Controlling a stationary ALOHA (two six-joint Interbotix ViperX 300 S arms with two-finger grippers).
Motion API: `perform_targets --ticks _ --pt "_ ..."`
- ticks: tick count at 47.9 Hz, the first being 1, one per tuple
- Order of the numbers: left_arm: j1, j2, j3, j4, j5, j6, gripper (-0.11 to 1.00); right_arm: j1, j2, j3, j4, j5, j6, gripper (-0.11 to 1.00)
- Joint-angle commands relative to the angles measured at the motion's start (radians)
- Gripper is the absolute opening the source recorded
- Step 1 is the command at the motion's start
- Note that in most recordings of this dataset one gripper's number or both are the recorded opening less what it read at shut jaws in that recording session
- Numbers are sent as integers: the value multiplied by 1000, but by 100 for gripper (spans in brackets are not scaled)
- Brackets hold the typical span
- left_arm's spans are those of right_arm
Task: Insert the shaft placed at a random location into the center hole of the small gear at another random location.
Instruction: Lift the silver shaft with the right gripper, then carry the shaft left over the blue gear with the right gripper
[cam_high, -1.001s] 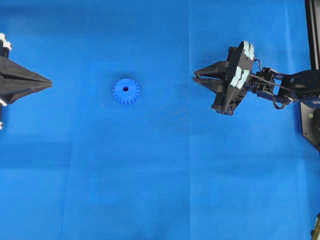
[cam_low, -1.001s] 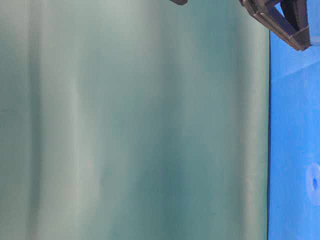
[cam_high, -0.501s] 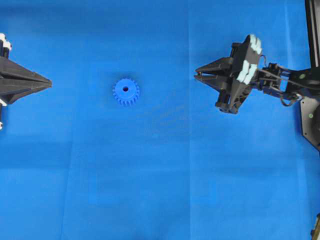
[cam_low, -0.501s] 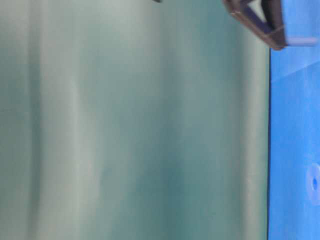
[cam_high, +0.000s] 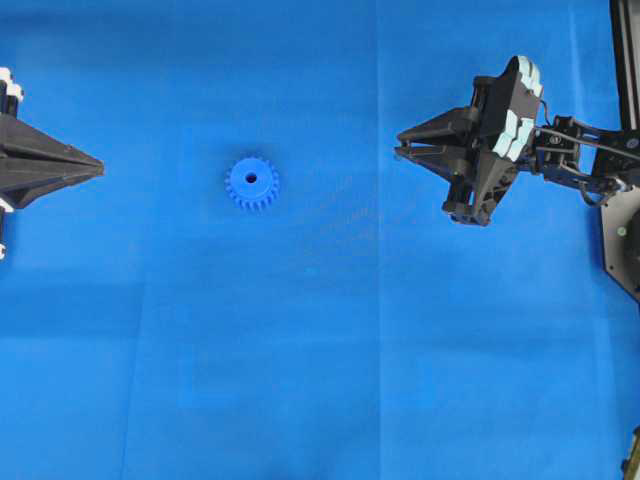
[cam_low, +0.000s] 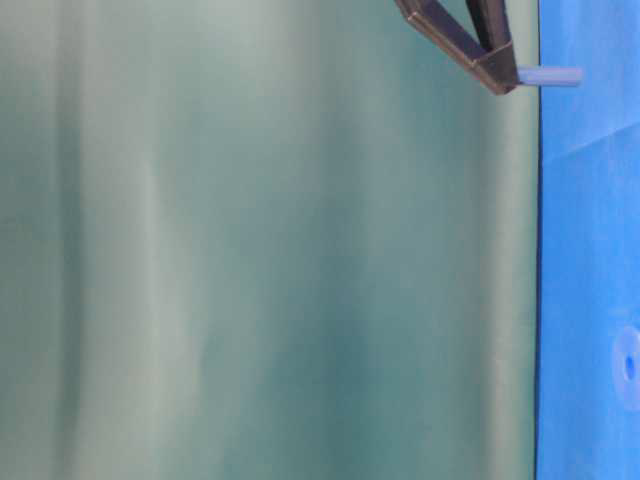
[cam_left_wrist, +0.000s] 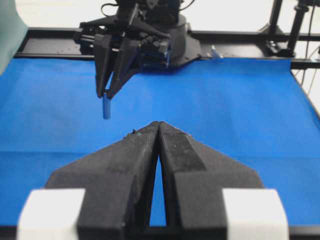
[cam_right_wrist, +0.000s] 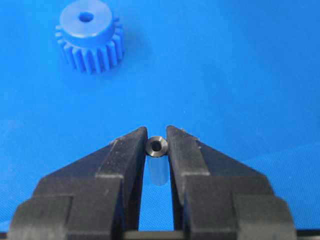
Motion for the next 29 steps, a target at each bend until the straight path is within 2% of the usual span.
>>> perform_targets --ticks 1,14,29 --pt "2 3 -8 0 -6 -2 0 3 8 -34 -2 -8 -2 3" --pt "2 3 -8 0 -6 -3 0 17 121 -161 -2 -3 -2 3" --pt "2 9 -8 -2 -6 -9 0 35 272 -382 -8 44 -6 3"
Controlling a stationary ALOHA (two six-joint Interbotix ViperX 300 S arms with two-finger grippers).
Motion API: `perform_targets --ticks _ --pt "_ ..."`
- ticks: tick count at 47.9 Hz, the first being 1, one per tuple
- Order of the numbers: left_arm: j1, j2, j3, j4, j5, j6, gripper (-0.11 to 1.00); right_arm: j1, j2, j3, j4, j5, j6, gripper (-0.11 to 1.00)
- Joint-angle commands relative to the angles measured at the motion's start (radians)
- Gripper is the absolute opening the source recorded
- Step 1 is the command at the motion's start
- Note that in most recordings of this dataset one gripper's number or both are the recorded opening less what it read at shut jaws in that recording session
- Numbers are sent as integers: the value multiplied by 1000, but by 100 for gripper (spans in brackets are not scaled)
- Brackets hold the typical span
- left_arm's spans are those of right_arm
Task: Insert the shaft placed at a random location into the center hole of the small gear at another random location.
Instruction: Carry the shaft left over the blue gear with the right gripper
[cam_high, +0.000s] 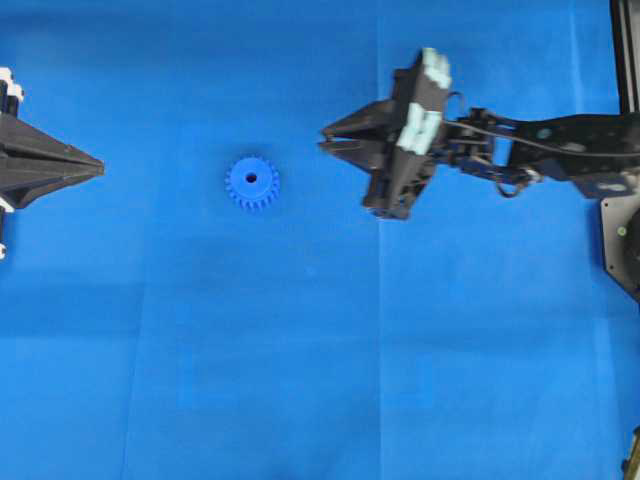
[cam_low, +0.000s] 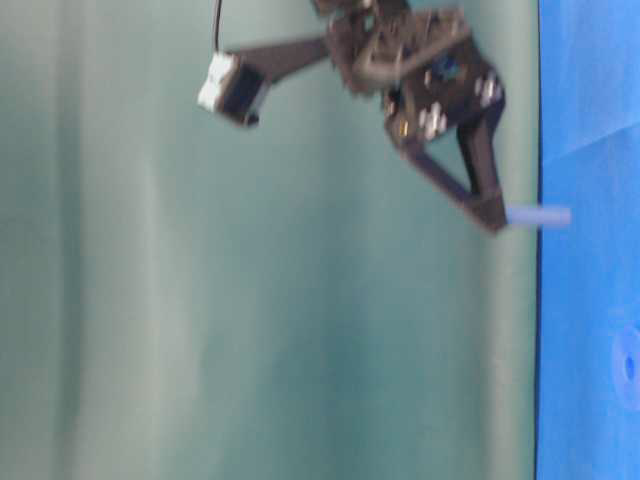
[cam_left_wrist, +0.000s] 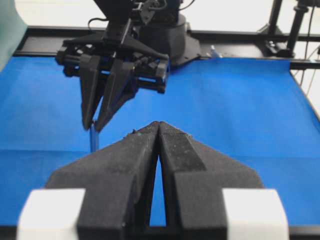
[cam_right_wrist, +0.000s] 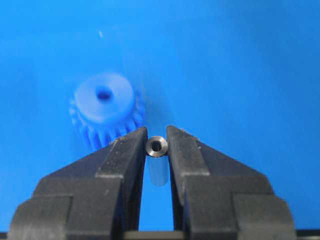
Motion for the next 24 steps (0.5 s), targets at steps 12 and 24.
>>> perform_targets --ticks 12,24 --pt "2 8 -9 -2 -8 0 0 23 92 -206 -5 58 -2 3" --pt "2 8 -9 0 -6 0 0 23 156 -311 -5 83 -8 3"
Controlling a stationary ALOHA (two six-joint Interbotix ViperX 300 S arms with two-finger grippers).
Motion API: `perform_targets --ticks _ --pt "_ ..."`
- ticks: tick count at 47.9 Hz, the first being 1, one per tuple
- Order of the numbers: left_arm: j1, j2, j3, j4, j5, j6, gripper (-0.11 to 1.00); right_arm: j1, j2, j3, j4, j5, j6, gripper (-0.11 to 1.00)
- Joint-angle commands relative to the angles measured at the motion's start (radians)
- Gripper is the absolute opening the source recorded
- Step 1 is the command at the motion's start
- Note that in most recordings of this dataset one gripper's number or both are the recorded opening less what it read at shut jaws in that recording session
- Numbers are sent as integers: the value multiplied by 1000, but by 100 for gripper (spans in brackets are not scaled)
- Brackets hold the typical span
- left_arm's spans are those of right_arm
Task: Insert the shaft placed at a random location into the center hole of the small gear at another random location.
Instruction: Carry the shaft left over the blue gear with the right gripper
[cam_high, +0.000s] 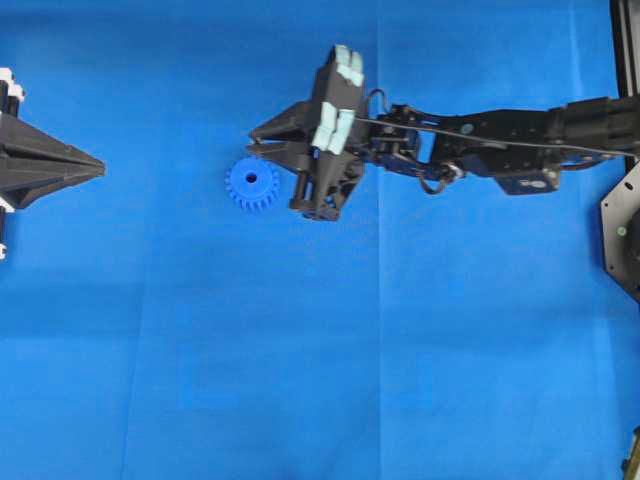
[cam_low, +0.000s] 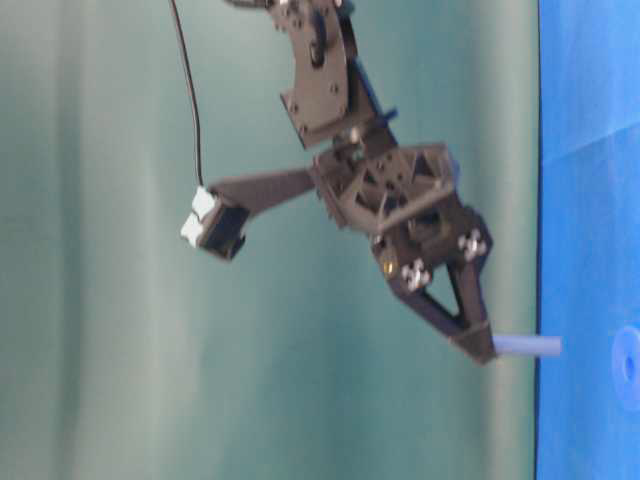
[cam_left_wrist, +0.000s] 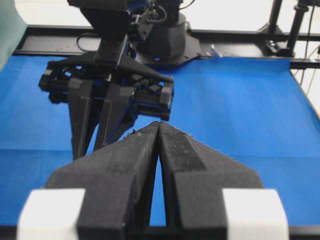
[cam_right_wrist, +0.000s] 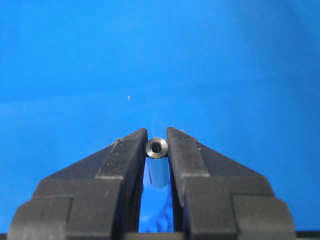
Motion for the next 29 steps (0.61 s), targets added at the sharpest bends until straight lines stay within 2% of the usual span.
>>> perform_targets --ticks 1,9,29 --pt "2 8 -9 0 -6 0 0 2 -5 -52 -2 5 -3 3" --pt "2 6 -9 0 -6 0 0 6 18 -94 -2 20 -6 3" --pt "2 3 -9 0 8 0 0 26 66 -97 5 20 3 3"
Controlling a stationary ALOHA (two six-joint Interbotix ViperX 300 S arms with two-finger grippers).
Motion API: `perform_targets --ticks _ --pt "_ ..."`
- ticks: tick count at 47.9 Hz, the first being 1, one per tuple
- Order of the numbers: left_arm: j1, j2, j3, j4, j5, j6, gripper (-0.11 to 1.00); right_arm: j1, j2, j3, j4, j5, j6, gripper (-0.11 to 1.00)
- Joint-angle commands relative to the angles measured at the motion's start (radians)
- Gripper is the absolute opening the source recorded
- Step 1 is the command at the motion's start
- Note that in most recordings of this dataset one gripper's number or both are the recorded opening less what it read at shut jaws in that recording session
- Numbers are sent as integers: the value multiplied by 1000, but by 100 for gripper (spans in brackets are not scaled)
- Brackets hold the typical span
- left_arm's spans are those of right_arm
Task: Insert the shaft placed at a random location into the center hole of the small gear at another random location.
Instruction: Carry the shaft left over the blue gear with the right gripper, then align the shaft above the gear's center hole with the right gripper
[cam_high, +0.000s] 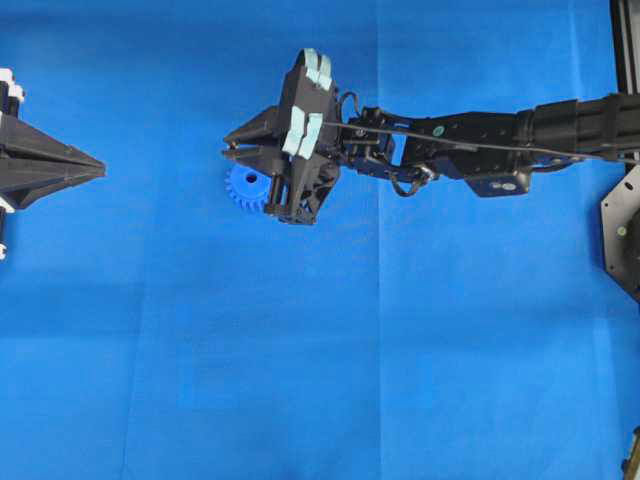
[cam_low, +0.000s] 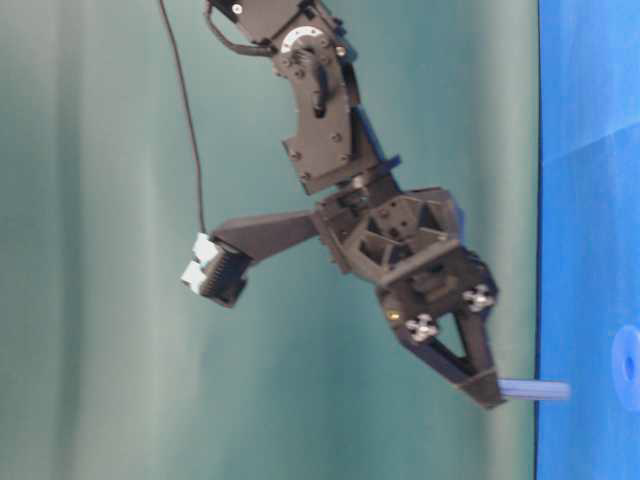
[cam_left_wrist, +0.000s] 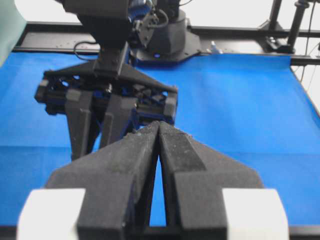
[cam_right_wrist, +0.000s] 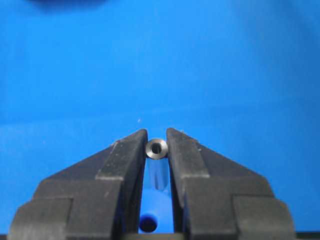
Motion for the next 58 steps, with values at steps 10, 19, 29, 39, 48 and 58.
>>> perform_targets --ticks 10,19,29,39,48,58 --pt "2 3 -9 -2 -3 0 0 17 40 -14 14 -3 5 3" --pt "2 5 -9 0 -3 0 0 15 37 -9 14 -5 3 3" --pt "2 3 -9 0 -5 0 0 17 -17 -2 8 2 -6 3" --pt "2 3 -9 -2 -3 -2 0 17 -106 20 -2 35 -11 3" --pt "2 3 -9 0 -3 -2 0 17 -138 38 -8 35 -12 3" --pt "2 3 -9 -2 -5 0 0 14 -100 40 -12 15 -14 3"
